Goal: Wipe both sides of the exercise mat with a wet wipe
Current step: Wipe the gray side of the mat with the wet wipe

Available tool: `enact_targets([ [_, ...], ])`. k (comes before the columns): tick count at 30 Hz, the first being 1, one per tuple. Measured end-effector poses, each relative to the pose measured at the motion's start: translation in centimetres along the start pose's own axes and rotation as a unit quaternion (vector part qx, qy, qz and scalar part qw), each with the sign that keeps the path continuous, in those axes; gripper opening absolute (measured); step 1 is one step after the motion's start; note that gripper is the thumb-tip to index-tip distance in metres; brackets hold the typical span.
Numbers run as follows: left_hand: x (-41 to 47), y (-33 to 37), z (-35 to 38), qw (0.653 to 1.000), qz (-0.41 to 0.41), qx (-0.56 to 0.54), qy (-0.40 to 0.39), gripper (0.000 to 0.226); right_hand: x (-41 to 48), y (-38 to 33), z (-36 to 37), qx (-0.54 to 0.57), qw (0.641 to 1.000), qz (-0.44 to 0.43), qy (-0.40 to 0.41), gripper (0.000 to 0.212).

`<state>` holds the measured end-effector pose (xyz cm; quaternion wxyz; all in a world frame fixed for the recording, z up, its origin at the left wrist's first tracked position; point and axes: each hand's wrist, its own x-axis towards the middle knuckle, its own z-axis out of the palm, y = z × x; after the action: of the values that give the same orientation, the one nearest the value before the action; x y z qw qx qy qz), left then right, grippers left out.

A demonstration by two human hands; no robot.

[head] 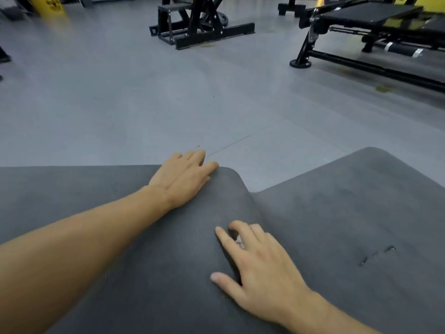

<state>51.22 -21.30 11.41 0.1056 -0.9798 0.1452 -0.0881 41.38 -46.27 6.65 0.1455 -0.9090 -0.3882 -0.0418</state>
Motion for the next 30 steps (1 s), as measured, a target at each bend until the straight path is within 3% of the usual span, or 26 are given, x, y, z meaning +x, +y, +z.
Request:
enact_targets([
  [4, -0.4, -0.2, 2.4, 0.998, -0.036, -0.007, -0.042, 0.031, -1.3, -1.3, 2.3, -0.005, 0.998, 0.044, -0.04, 0.09],
  [9, -1.7, 1.0, 4.6, 0.988, -0.071, -0.013, -0.133, 0.051, -0.7, -2.7, 5.6, 0.013, 0.99, 0.072, -0.121, 0.093],
  [17, -4.7, 2.2, 7.2, 0.976, -0.045, 0.025, -0.211, 0.064, -2.3, -1.0, 10.6, 0.038, 0.965, 0.202, -0.164, 0.088],
  [23, -7.4, 4.2, 8.2, 0.965, -0.042, 0.032, -0.258, 0.07, -2.7, 0.0, 10.5, 0.059, 0.963, 0.177, -0.195, 0.086],
  [28, -10.0, 8.6, 8.1, 0.95, 0.04, -0.034, -0.308, 0.067, -4.4, 2.0, 11.8, 0.079, 0.962, 0.169, -0.198, 0.059],
  [30, -11.1, 10.6, 7.9, 0.938, 0.063, -0.063, -0.335, 0.067, -5.2, 2.7, 11.9, 0.09, 0.962, 0.153, -0.207, 0.061],
])
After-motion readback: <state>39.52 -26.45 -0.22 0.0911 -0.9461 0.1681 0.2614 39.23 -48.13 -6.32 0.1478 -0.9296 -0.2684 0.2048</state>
